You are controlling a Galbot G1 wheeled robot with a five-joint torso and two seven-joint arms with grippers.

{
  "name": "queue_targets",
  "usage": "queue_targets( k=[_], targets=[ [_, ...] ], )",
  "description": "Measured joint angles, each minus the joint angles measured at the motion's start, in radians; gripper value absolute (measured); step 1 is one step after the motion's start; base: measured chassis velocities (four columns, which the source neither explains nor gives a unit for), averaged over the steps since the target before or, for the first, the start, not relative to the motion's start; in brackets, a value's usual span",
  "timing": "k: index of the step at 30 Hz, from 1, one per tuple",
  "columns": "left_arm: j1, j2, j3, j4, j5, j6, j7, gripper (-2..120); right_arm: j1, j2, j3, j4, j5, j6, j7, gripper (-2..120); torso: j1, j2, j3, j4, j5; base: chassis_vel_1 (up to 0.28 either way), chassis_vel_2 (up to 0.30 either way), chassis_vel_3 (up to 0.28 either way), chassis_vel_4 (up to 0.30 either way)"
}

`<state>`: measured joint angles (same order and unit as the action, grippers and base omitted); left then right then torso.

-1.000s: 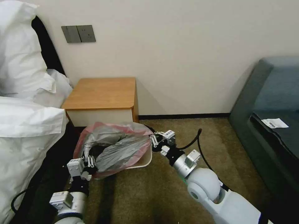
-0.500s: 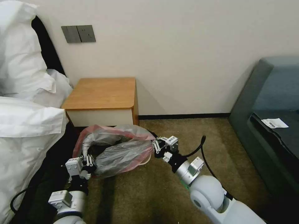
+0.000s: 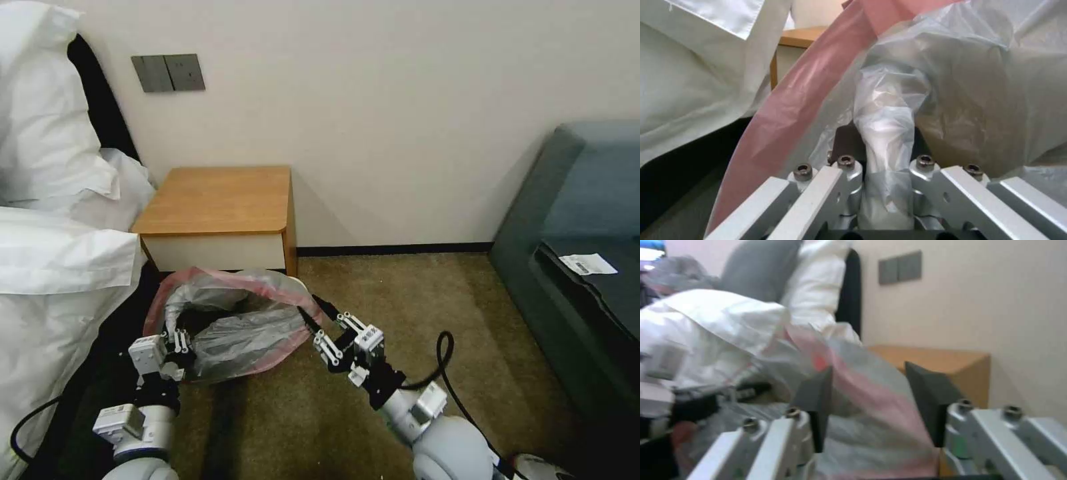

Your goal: Pick up the garbage bag from the table and place it over the trash can.

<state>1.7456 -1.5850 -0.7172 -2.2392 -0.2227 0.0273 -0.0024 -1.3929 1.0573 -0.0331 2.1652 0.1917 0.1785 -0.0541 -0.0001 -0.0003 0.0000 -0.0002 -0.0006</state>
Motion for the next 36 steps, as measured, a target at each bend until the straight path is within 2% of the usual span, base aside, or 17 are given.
queue_targets(
  k=[3,4,8,9,13,17,24,27,28,29,32,33,36],
  targets=[
    [0.003,0.000,0.000,0.002,0.019,-0.003,0.000,9,0.014,0.004,-0.014,0.031,-0.051,0.006,0.001,63,0.000,0.000,0.000,0.0000,0.0000,0.000,0.000,0.000,0.000],
    [0.003,0.000,0.000,0.002,0.019,-0.003,0.000,9,0.014,0.004,-0.014,0.031,-0.051,0.006,0.001,63,0.000,0.000,0.000,0.0000,0.0000,0.000,0.000,0.000,0.000],
    [0.007,-0.002,0.003,0.006,0.038,-0.009,0.000,9,0.059,0.003,-0.018,0.026,-0.157,-0.008,0.041,82,0.000,0.000,0.000,0.0001,0.0000,0.000,0.000,0.000,0.000],
    [0.007,-0.002,0.003,0.006,0.038,-0.009,0.000,9,0.059,0.003,-0.018,0.026,-0.157,-0.008,0.041,82,0.000,0.000,0.000,0.0001,0.0000,0.000,0.000,0.000,0.000],
    [0.007,-0.005,0.009,0.008,0.051,-0.012,0.000,9,0.089,-0.021,-0.049,0.003,-0.293,-0.051,0.094,97,0.000,0.000,0.000,0.0001,0.0001,0.000,0.000,0.000,0.000],
    [0.007,-0.010,0.019,0.009,0.060,-0.012,0.000,9,0.128,-0.030,-0.070,-0.029,-0.373,-0.060,0.094,100,0.000,0.000,0.000,0.0000,0.0001,0.000,0.000,0.000,0.000],
    [0.017,-0.018,0.038,0.013,0.077,-0.016,0.001,9,0.224,-0.011,-0.107,-0.101,-0.472,-0.056,0.098,100,0.000,0.000,0.000,0.0001,0.0002,0.000,0.000,0.000,0.000],
    [0.020,-0.019,0.042,0.016,0.083,-0.018,0.001,9,0.250,-0.007,-0.119,-0.115,-0.494,-0.055,0.095,96,0.000,0.000,0.000,0.0001,0.0001,0.000,0.000,0.000,0.000],
    [0.022,-0.021,0.044,0.016,0.085,-0.019,0.001,9,0.262,-0.007,-0.125,-0.127,-0.512,-0.052,0.093,91,0.000,0.000,0.000,0.0001,0.0001,0.000,0.000,0.000,0.000],
    [0.022,-0.021,0.044,0.016,0.085,-0.019,0.001,9,0.262,-0.007,-0.125,-0.127,-0.512,-0.052,0.093,91,0.000,0.000,0.000,0.0001,0.0001,0.000,0.000,0.000,0.000],
    [0.023,-0.023,0.054,0.017,0.092,-0.020,0.002,9,0.271,-0.012,-0.140,-0.150,-0.544,-0.037,0.088,76,0.000,0.000,0.000,0.0000,0.0001,0.000,0.000,0.000,0.000],
    [0.023,-0.023,0.054,0.017,0.092,-0.020,0.002,9,0.271,-0.012,-0.140,-0.150,-0.544,-0.037,0.088,76,0.000,0.000,0.000,0.0000,0.0001,0.000,0.000,0.000,0.000],
    [0.025,-0.023,0.063,0.020,0.099,-0.022,0.002,9,0.269,-0.014,-0.146,-0.153,-0.548,-0.036,0.088,61,0.000,0.000,0.000,0.0001,0.0001,0.000,0.000,0.000,0.000]
  ],
)
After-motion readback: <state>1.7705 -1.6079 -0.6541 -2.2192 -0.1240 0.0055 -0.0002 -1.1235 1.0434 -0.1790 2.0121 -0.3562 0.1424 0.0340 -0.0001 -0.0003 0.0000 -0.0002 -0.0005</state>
